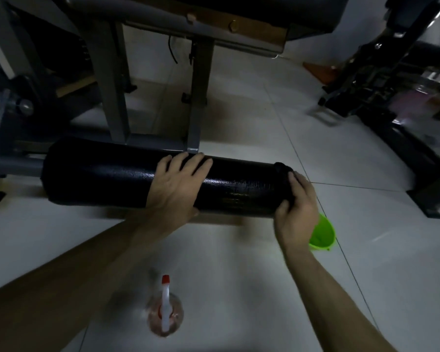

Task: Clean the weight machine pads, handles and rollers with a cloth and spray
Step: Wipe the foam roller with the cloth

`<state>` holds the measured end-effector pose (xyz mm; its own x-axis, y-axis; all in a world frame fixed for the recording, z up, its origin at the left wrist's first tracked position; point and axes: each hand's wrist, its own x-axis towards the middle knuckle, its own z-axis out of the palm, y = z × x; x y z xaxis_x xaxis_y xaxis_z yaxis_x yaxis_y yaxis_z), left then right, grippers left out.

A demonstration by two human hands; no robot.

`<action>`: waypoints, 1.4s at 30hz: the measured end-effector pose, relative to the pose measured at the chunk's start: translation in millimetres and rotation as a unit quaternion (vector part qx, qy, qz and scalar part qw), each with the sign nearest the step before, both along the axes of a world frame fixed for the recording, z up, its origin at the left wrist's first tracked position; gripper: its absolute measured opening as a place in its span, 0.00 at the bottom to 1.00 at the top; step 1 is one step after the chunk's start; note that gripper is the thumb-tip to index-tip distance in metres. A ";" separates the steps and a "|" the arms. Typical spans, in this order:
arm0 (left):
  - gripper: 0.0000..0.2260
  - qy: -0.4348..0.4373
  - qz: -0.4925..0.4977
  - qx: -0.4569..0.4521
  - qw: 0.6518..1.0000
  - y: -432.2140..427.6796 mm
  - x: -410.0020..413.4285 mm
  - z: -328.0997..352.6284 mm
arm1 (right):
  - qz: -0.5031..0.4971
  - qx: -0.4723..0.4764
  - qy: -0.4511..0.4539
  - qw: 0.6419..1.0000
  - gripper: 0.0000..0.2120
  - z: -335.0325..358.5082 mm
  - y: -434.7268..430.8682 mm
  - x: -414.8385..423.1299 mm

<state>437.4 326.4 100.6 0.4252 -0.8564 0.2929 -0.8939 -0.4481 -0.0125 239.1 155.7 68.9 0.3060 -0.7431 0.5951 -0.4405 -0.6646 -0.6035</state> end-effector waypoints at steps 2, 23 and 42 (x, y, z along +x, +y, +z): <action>0.54 0.013 0.002 0.009 1.000 -3.0 2.5 7.3 | 0.047 -0.012 0.004 0.999 0.35 -3.8 29.9 30.1; 0.52 0.050 -0.001 0.014 0.999 -9.0 5.4 23.8 | 0.134 -0.035 0.053 0.989 0.35 -6.9 74.0 66.5; 0.52 0.140 0.145 -0.188 0.961 151.8 95.7 -9.4 | 0.267 -0.139 0.123 0.946 0.26 8.8 162.3 160.5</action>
